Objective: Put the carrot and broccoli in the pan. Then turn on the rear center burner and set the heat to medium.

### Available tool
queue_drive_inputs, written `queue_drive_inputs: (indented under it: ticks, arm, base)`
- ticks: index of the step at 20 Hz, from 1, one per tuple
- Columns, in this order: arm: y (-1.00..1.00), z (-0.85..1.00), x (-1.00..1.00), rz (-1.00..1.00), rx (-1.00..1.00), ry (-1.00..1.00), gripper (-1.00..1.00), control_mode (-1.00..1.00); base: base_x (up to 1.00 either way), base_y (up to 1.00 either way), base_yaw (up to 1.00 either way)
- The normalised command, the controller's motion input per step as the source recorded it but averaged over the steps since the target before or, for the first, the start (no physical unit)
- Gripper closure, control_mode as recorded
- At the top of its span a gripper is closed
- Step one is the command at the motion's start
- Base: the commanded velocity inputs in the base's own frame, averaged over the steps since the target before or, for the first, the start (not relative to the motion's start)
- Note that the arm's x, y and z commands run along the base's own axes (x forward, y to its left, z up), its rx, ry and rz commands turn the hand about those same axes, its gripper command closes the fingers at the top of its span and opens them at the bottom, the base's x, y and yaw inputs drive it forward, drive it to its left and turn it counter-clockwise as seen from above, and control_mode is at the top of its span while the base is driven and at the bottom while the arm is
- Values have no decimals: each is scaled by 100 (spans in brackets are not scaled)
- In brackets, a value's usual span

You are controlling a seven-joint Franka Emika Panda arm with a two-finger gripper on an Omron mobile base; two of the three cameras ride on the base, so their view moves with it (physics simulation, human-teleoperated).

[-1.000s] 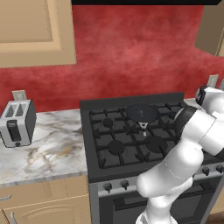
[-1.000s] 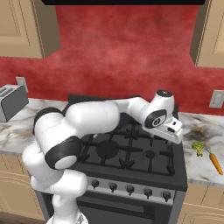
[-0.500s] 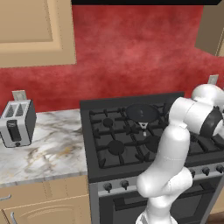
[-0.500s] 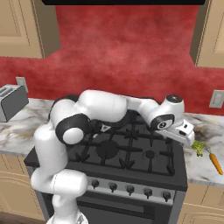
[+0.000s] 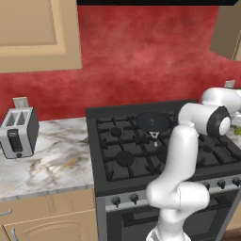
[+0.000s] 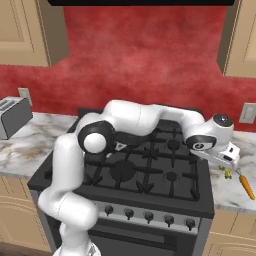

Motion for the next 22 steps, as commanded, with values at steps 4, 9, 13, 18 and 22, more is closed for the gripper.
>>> queue_drive_inputs:
  ticks: [4, 9, 13, 18, 22]
  arm:
    - [-19, 0, 0, 9, 1, -8, -100, -100]
    - [-14, -3, 17, 7, 0, -3, -100, -100]
    - [-9, -11, 31, 2, 0, 0, -100, -100]
    - [0, -15, 25, 2, 0, 1, -100, -100]
    - [0, -30, 30, 1, 0, 5, -100, -100]
  base:
    - [0, 0, 0]
    - [0, 0, 0]
    - [0, 0, 0]
    - [0, 0, 0]
    - [0, 0, 0]
